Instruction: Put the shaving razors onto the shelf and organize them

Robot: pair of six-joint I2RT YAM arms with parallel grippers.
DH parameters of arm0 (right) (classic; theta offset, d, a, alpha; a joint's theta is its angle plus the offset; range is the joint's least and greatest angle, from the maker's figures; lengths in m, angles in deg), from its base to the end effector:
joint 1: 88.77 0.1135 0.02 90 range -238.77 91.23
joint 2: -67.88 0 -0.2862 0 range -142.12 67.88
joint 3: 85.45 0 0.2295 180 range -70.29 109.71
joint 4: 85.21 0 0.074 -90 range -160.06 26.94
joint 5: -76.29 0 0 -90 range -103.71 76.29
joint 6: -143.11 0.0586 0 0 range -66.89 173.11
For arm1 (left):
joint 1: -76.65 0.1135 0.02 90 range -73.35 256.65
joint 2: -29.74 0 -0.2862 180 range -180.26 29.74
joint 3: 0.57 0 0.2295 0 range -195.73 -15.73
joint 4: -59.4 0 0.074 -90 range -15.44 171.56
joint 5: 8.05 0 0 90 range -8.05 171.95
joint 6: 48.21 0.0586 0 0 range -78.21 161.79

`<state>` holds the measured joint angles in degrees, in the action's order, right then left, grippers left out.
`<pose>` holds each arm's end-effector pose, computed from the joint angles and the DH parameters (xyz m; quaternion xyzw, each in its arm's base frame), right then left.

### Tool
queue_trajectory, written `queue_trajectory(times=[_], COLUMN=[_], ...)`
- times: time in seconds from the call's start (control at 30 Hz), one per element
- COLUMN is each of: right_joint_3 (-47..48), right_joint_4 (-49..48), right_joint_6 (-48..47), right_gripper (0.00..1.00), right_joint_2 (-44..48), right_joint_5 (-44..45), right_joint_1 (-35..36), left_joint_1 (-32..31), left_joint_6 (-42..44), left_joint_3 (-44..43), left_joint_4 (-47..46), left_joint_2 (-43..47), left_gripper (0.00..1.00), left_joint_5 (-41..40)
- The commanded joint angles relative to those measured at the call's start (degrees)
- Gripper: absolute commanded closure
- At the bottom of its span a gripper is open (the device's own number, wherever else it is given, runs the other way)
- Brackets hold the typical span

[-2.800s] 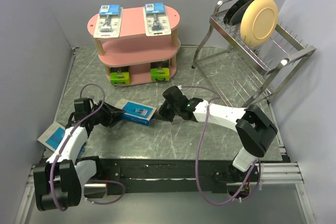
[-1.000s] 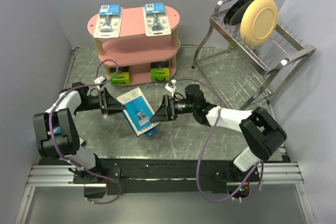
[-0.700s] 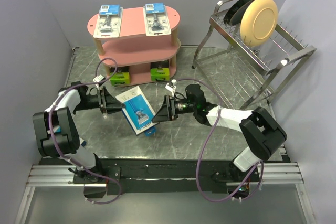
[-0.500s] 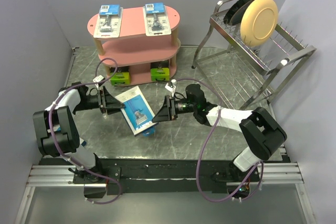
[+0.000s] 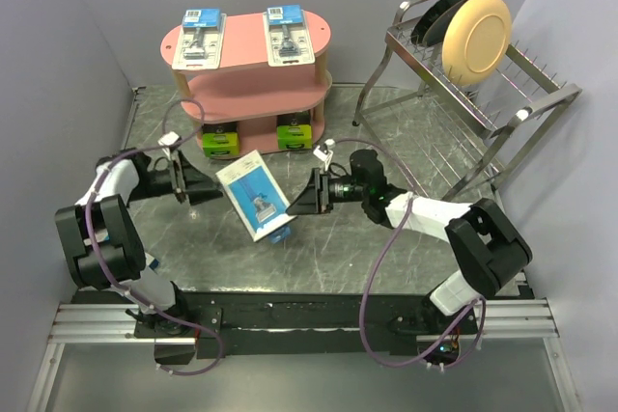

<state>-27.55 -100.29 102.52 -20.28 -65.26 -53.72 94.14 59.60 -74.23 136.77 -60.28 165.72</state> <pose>0.2320 0.2188 0.2550 -0.1727 0.7427 0.6234 0.1729 0.2417 0.0151 0.2549 -0.0197 0.7441 -0.6432 0.1792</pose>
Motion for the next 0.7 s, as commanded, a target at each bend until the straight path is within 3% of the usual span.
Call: queue_trajectory(times=[0.0, 0.37, 0.67], right_joint_3=[3.1, 15.3, 28.0], right_joint_4=[-1.3, -1.5, 4.0], right_joint_6=[-0.9, 2.4, 3.2], right_gripper=[0.78, 0.77, 0.76], right_joint_2=[3.1, -1.0, -11.7], right_joint_5=[1.8, 8.7, 12.5], right_joint_1=[-4.1, -11.2, -14.3], left_joint_1=[5.3, 8.1, 8.1], left_joint_6=[15.7, 7.0, -12.0], left_joint_3=[-7.3, -4.3, -0.9], left_joint_4=[16.3, 13.0, -4.0], left_joint_2=[1.8, 11.5, 18.1], left_gripper=[0.01, 0.03, 0.03], left_joint_5=[2.0, -3.1, -6.3])
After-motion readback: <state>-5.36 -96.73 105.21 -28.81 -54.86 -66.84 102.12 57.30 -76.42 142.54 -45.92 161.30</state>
